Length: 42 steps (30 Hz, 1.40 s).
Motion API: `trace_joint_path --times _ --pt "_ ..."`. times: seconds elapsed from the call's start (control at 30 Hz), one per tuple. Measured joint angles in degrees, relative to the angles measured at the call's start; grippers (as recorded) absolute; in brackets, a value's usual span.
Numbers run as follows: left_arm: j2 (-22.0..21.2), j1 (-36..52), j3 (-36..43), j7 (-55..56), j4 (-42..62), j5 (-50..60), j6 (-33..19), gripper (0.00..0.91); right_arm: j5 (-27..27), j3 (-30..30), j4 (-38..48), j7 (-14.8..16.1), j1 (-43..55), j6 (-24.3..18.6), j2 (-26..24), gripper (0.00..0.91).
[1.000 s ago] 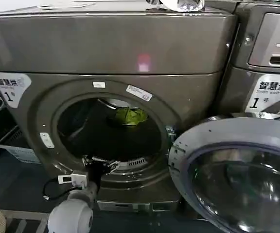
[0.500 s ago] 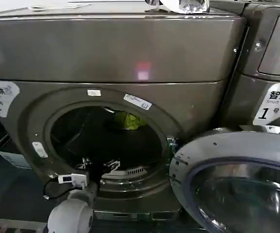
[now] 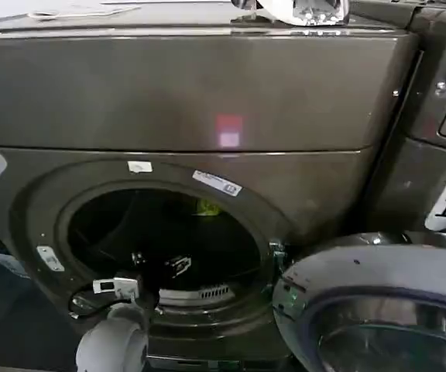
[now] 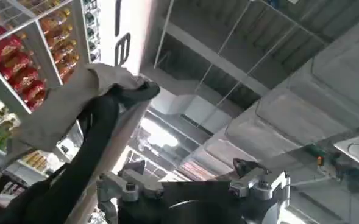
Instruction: Grasp the clothes from the dryer.
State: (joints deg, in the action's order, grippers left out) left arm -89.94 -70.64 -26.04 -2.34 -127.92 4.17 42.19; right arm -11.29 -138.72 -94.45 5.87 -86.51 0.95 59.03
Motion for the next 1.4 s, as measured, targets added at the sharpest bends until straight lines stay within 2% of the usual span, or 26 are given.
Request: trace_joint_path --times 1.4 --pt "-0.2 0.6 1.0 -0.1 1.3 0.3 0.0 0.907 -0.1 -0.8 0.8 0.0 -0.1 -0.1 0.1 0.907"
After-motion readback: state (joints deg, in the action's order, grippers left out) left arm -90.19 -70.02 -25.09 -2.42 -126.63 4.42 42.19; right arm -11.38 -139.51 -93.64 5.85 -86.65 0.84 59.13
